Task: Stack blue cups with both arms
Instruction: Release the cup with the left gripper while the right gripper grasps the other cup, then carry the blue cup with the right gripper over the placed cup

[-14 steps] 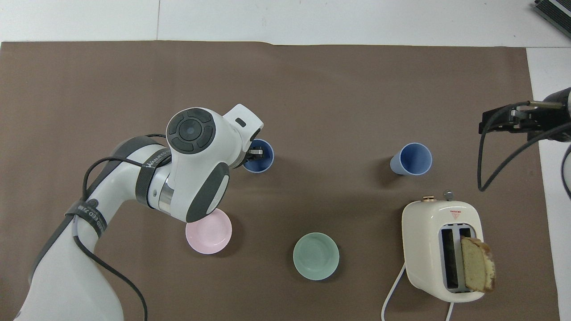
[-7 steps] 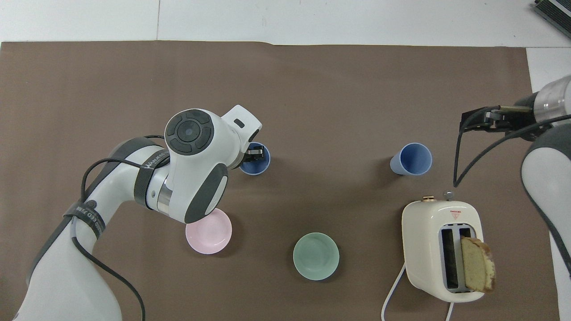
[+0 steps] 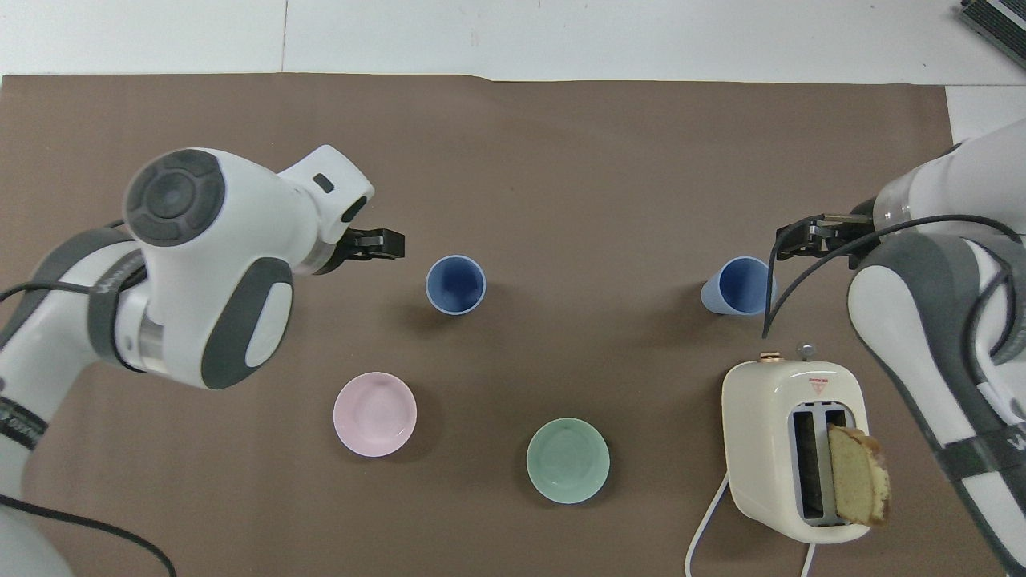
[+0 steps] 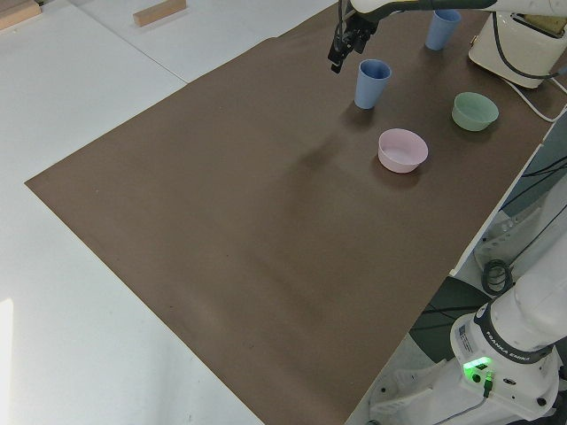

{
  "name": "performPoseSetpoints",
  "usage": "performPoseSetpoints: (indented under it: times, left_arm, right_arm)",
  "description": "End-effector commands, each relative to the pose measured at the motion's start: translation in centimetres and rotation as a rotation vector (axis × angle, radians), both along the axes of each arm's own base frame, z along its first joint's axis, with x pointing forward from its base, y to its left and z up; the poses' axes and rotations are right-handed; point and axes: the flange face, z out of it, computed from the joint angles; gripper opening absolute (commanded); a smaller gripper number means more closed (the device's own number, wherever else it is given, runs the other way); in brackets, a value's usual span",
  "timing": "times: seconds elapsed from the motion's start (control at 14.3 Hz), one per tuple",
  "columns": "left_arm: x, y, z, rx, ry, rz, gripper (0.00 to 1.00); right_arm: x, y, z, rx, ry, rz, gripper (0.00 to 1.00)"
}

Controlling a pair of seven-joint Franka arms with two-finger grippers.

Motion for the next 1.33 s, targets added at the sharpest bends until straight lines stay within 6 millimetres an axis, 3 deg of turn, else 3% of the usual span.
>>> performPoseSetpoints:
  times: [0.0, 0.14, 0.49, 0.56, 0.63, 0.7, 0.77, 0.98, 1.26]
  left_arm:
    - [-0.4, 5.5, 3.7, 0.025, -0.011, -0.049, 1.0]
    - [0.0, 8.6, 6.3, 0.04, 0.034, -0.053, 1.0]
    - [0.2, 15.5, 13.3, 0.077, 0.05, -0.11, 1.0]
    - [0.2, 16.7, 14.6, 0.086, 0.047, -0.111, 1.0]
    - [-0.1, 17.8, 15.8, 0.089, 0.054, -0.113, 1.0]
    - [-0.2, 18.7, 16.7, 0.09, 0.056, -0.119, 1.0]
    - [-0.3, 19.6, 17.2, 0.089, 0.061, -0.112, 1.0]
    - [-0.6, 20.4, 17.1, 0.087, 0.081, -0.1, 1.0]
    - [-1.4, 20.8, 18.2, 0.096, 0.057, -0.092, 1.0]
  right_arm:
    - [-0.5, 0.7, -2.8, 0.0, 0.004, 0.022, 1.0]
    - [-0.2, 1.4, -6.4, 0.006, 0.042, 0.033, 1.0]
    - [-1.0, 0.8, -9.3, 0.008, 0.059, 0.041, 1.0]
    - [-1.0, 0.7, -9.4, 0.008, 0.056, 0.038, 0.76]
    - [-1.0, 0.8, -9.4, 0.008, 0.057, 0.039, 0.39]
    - [-1.0, 1.4, -9.3, 0.007, 0.054, 0.036, 0.16]
    - [-1.0, 1.6, -9.3, 0.007, 0.056, 0.041, 0.0]
    - [-0.5, 1.6, -9.0, 0.008, 0.054, 0.049, 0.0]
    - [0.6, 2.9, -5.3, 0.008, 0.049, 0.046, 0.0]
